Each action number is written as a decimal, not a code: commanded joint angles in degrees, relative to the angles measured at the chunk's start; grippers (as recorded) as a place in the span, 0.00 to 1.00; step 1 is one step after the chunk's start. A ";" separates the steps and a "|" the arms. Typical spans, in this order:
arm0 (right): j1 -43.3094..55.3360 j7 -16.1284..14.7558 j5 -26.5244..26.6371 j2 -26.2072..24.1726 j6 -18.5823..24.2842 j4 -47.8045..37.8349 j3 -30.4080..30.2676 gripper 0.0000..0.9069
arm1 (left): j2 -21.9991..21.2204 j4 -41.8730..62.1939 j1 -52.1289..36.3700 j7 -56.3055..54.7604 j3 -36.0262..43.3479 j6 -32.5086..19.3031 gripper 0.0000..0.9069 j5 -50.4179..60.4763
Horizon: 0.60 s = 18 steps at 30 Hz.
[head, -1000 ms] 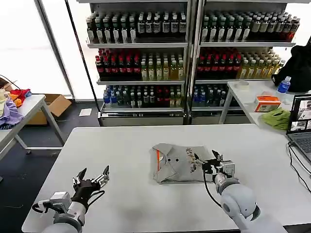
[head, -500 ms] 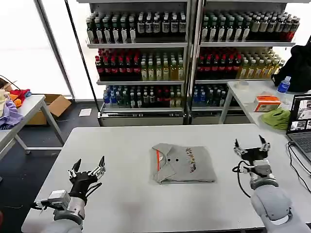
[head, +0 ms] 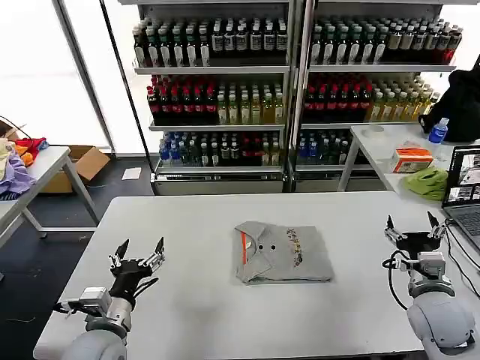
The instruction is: Fold and organize the clothes.
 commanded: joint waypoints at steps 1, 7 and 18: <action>-1.96 2.00 2.27 0.00 0.66 1.42 1.87 1.00 | 0.72 1.43 -0.57 1.94 -0.41 -0.89 1.00 -1.80; -1.51 3.00 4.30 1.14 -0.12 1.98 1.29 1.00 | 0.92 0.34 0.58 3.55 -0.76 -2.20 1.00 -1.92; -2.80 2.86 4.13 2.27 0.09 3.15 1.34 1.00 | 0.93 -1.18 2.18 5.16 -0.69 -1.02 1.00 1.50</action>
